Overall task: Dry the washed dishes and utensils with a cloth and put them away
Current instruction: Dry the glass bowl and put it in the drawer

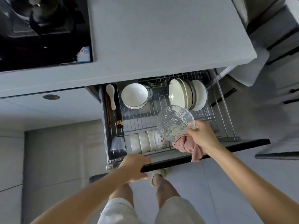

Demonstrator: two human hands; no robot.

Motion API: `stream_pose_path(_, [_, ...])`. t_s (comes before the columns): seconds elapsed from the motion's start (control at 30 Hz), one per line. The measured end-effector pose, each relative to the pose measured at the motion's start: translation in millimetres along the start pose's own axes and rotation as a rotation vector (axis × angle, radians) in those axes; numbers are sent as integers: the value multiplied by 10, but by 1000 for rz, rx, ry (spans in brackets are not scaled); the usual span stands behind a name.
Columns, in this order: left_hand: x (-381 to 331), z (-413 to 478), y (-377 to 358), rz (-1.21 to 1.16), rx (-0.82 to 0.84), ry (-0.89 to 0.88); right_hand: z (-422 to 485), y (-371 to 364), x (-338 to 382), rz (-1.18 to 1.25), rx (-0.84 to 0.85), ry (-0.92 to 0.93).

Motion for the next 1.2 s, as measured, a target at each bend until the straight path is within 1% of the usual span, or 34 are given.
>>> stream_pose_path(0.07, [-78, -23, 1, 197, -140, -31, 1, 34, -128, 22, 31, 0])
stream_pose_path(0.13, [-83, -43, -8, 280, -226, -32, -18, 54, -217, 37, 57, 13])
stream_pose_path(0.17, [-68, -47, 11, 284, -260, -17, -29, 73, -247, 44, 63, 22])
stream_pose_path(0.2, [-51, -39, 26, 271, -249, 1, -32, 99, -275, 53, 59, 31])
stream_pose_path(0.23, [-48, -24, 79, 253, -272, 2, -35, 129, -300, 64, 48, 38])
stream_pose_path(0.37, [82, 41, 308, 232, -407, 64, -29, 224, -344, 138, 0, 45])
stream_pose_path(0.43, [187, 88, 428, 259, -452, 160, -25, 241, -332, 185, -33, 53])
stream_pose_path(0.47, [259, 116, 484, 292, -442, 234, -23, 232, -320, 208, -39, 56])
stream_pose_path(0.53, [393, 166, 623, 317, -442, 368, -4, 186, -309, 216, -29, 55])
stream_pose_path(0.57, [444, 197, 698, 314, -472, 413, 12, 155, -312, 209, -24, 61])
stream_pose_path(0.7, [583, 305, 959, 264, -618, 519, 72, 68, -388, 164, -52, 72])
stream_pose_path(0.83, [727, 375, 1189, 202, -749, 599, 161, 30, -485, 106, -121, 110])
stream_pose_path(0.93, [724, 388, 1272, 116, -869, 594, 236, 25, -527, 41, -132, 140])
stream_pose_path(1.03, [611, 351, 1174, -7, -990, 566, 320, 11, -554, 41, -100, 148])
stream_pose_path(1.13, [558, 386, 968, -77, -1013, 570, 443, 6, -541, 30, -71, 168])
stream_pose_path(1.2, [594, 447, 837, -155, -995, 612, 557, 14, -524, 25, -51, 177])
Point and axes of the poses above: each hand's wrist, its own z-axis towards the middle knuckle, its own y-axis out of the back of the hand, x = y × z, the point moved 6 cm from there along z, towards the middle knuckle, and after that the axes turned 5 degrees about z, right-handed, at the moved point
